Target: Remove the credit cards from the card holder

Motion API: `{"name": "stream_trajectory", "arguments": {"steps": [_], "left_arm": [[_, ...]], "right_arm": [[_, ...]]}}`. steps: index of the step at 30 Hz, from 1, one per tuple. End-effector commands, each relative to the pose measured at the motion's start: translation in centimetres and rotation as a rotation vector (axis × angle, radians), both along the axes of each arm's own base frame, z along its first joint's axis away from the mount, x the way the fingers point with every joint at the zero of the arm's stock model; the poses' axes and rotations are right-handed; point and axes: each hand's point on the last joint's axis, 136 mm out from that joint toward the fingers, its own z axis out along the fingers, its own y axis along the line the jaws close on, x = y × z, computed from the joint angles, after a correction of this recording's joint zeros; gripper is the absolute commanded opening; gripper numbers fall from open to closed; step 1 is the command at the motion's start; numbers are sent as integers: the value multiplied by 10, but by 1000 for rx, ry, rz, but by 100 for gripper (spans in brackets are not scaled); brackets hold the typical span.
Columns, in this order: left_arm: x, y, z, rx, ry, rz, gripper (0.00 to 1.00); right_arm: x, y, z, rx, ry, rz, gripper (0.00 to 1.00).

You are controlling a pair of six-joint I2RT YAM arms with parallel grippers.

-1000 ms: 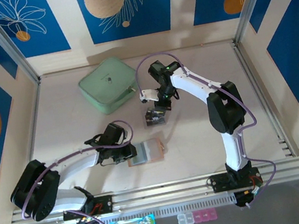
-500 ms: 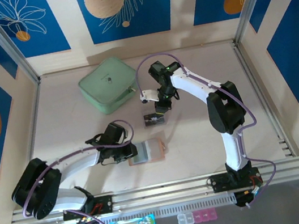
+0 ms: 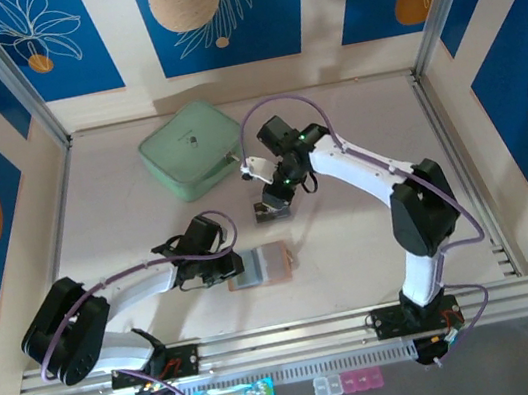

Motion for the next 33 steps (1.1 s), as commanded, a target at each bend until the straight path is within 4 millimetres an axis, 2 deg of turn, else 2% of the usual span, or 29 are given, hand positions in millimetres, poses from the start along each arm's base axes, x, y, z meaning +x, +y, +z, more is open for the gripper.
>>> {"name": "stream_trajectory", "arguments": {"steps": [1,5,10,17,23,33], "left_arm": [[-6,5,-1,24,14,4,17],[-5,9,4,36,-8,13,18],[-5,17,8,60,-31,20,19],[-7,27,4,101,-44,25,18],[-14,28,-8,105,-5,9,14],[-20,27,-17,98,22,9,13]], "right_arm": [[-14,22,12,127,59,-225,16],[-33,32,7,188,137,-399,15],[-61,44,-9,204,241,-535,16],[-89,63,-35,204,375,-627,8],[-103,75,-55,146,468,-661,8],[-109,79,-74,138,501,-716,29]]}}
